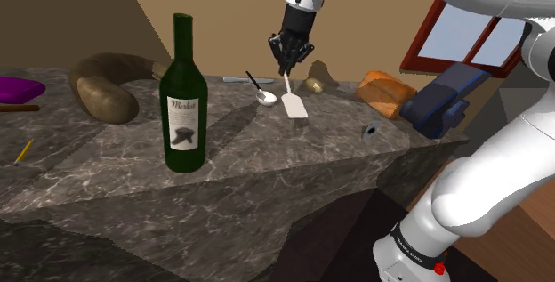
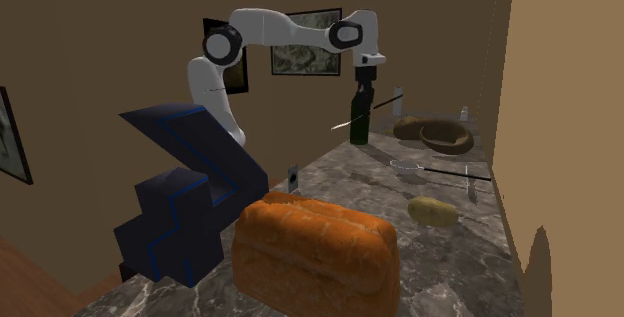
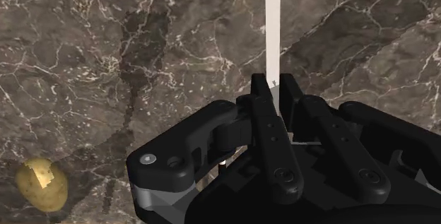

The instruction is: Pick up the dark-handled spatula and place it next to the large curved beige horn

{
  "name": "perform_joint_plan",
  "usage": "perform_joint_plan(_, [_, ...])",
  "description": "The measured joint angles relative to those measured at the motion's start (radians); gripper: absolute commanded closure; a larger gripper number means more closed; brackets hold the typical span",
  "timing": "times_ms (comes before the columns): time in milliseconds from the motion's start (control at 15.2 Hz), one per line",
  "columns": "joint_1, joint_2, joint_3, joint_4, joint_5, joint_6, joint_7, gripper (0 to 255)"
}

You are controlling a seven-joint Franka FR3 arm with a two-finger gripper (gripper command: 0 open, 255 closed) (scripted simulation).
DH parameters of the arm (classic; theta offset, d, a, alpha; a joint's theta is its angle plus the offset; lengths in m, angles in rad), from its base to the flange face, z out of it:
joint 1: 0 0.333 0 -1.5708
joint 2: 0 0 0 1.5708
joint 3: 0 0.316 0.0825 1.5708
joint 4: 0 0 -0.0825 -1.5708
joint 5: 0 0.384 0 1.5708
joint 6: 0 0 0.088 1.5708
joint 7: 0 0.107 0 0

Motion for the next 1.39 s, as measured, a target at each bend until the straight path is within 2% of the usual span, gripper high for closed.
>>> perform_joint_plan(396, [0.063, 0.158, 0.089, 0.181, -0.048, -0.035, 0.157, 255])
perform_joint_plan(792, [0.152, 0.332, 0.153, 0.380, -0.125, -0.082, 0.305, 255])
perform_joint_plan(1386, [0.154, 0.338, 0.155, 0.275, -0.129, 0.027, 0.325, 255])
